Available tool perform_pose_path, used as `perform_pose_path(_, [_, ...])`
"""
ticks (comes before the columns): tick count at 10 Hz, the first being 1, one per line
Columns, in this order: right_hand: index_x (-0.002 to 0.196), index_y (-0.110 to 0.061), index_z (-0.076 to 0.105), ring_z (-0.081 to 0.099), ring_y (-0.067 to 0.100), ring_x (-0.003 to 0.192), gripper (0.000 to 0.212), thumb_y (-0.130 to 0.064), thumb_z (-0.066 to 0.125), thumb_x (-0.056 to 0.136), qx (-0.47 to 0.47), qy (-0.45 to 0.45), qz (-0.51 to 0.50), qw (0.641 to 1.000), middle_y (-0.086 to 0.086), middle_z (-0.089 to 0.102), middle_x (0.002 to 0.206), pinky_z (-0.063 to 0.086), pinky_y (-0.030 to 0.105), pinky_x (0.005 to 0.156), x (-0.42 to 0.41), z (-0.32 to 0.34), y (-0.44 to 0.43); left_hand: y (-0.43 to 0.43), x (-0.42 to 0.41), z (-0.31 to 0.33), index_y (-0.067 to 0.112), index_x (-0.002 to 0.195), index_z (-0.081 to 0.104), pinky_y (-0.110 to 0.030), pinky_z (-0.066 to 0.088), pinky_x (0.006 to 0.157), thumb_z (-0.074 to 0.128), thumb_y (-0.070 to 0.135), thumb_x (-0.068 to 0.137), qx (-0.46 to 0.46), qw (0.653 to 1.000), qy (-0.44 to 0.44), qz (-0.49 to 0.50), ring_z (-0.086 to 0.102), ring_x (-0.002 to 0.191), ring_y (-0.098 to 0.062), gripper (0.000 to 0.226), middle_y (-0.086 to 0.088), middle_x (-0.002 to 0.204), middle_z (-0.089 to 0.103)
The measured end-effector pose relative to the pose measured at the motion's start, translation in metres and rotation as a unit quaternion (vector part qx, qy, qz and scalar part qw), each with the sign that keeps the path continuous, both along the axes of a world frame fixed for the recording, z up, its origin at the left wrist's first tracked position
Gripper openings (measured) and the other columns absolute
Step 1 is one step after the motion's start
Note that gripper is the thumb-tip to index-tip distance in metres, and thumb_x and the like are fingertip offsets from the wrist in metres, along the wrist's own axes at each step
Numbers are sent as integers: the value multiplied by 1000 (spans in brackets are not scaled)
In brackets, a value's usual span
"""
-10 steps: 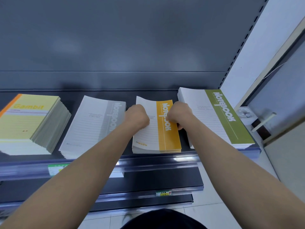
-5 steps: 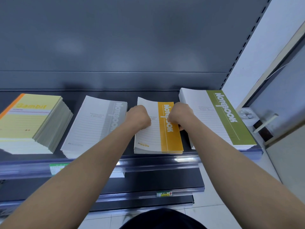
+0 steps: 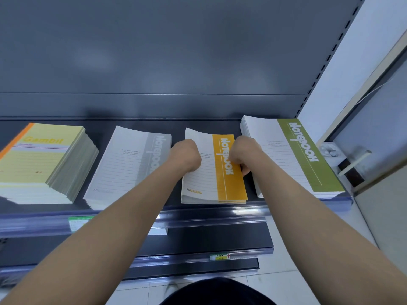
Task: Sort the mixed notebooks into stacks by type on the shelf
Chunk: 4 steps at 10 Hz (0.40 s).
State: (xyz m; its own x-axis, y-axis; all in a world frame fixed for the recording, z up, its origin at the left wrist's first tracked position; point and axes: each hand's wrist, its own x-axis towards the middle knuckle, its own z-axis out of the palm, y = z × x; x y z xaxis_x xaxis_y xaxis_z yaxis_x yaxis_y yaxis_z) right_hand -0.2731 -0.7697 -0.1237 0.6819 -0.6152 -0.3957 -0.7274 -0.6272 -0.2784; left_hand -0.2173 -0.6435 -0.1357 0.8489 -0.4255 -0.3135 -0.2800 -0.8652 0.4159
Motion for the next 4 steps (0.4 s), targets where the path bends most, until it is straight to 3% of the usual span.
perform_pose_path(2, [112,-5,54,62,24,87,21,-14,53,93,-35,-7,10,999,10,55,92,51,30,77,-4,2,5,2,0,2,1,104,58,-27,47,63,53,4,89,-13,1000,4,-5,56,81,-22,16,-11,103,61])
perform_pose_path(3, [104,-5,55,53,21,76,15,-8,53,90,-119,-28,43,992,7,50,79,46,27,66,-3,5,6,6,3,9,4,92,56,-31,51,61,51,7,90,-13,1000,4,-13,57,72,-23,6,-9,86,59])
perform_pose_path(4, [92,-10,51,51,21,75,9,-3,53,87,-175,-84,68,979,8,49,81,44,26,65,0,22,12,17,9,36,8,70,44,-25,40,48,55,16,90,-14,998,-54,-7,54,62,-25,24,-5,65,51])
